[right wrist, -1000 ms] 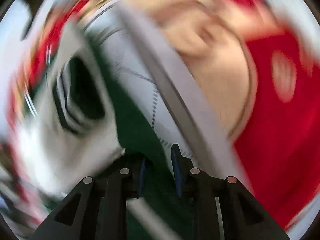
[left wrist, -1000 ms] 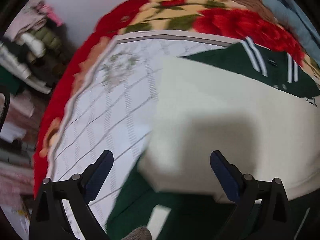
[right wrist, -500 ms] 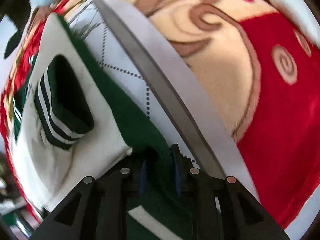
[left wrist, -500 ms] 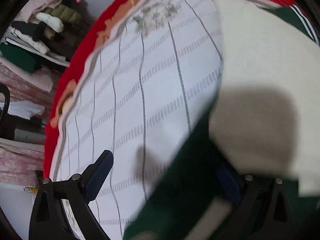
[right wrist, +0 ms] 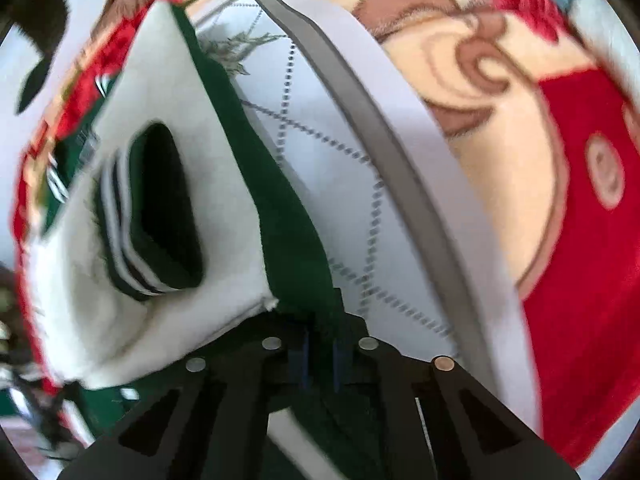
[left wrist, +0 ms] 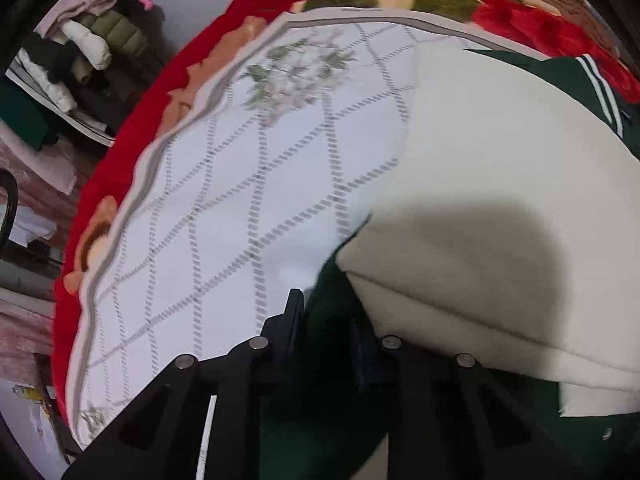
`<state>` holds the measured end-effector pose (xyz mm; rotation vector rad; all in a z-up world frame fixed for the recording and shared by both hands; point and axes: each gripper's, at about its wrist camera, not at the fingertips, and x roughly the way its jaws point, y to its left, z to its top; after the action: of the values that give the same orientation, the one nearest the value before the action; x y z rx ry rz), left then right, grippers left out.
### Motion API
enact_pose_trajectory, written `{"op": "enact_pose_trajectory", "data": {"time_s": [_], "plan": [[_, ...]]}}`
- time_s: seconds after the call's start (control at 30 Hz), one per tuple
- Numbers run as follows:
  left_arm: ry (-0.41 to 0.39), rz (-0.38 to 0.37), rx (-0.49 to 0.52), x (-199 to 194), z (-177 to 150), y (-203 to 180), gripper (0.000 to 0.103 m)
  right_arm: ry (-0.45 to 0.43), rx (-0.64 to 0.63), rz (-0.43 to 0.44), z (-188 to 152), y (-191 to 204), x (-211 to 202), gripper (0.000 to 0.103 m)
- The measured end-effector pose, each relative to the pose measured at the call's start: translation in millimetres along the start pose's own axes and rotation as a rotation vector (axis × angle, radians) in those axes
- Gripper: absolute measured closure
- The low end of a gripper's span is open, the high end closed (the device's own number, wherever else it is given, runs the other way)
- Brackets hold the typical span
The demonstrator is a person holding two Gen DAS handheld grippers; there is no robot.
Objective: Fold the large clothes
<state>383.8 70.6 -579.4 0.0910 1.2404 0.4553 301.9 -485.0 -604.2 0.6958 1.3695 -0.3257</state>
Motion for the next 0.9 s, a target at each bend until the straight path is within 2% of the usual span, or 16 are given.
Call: {"op": "enact_pose_trajectory", "data": {"time_s": [0.13,0.2,0.3,0.33,0.37,0.4,0.43,0.47,0.5,0.53,0.63,0.7,0.8,0.83,0.9], "plan": [[-0.002,0.021,0.036,9,2,16,0.082,-0.002,0.084,0.179,-12,9,-8,0.097],[0.0,0.015,0.052,10,0,16,0.081,-0.019,0.184,0.204,8,-6,-2,0.097],[0.014,0.036,0.098,4,-4,6,0.08,0.027,0.354,0.194,23,-26,31,0.097],[0.018,0.034,0.108,1,-5,4,0.08,0.03,0.374,0.186,19,-25,32,0.096],[0.019,0.024,0.118,-4,-7,2,0.079,0.032,0.346,0.146,18,-12,27,0.093],[0.01,0.009,0.12,-12,-9,2,0.076,0.037,0.288,0.086,17,4,21,0.083],[0.001,-0.018,0.122,-21,-12,3,0.066,0.037,0.221,0.018,4,17,6,0.064],[-0.005,-0.051,0.129,-29,-15,4,0.058,0.019,0.14,-0.032,-4,38,-9,0.055],[-0.01,-0.07,0.139,-40,-19,5,0.031,-0.001,0.083,-0.04,-11,51,-22,0.044],[-0.013,-0.081,0.145,-50,-25,7,0.01,-0.011,0.027,-0.052,-24,69,-32,0.042],[0.017,-0.105,0.164,-70,-49,9,0.009,0.033,-0.096,-0.042,-62,111,-47,0.042],[0.06,-0.101,0.196,-77,-77,9,0.009,0.168,-0.175,0.011,-107,146,-34,0.042],[0.132,-0.073,0.269,-73,-130,2,0.009,0.343,-0.226,0.072,-177,161,2,0.042],[0.158,-0.066,0.286,-68,-144,1,0.009,0.369,-0.236,0.076,-203,160,10,0.042],[0.2,-0.048,0.308,-58,-168,-3,0.009,0.41,-0.27,0.045,-233,163,34,0.042]]}}
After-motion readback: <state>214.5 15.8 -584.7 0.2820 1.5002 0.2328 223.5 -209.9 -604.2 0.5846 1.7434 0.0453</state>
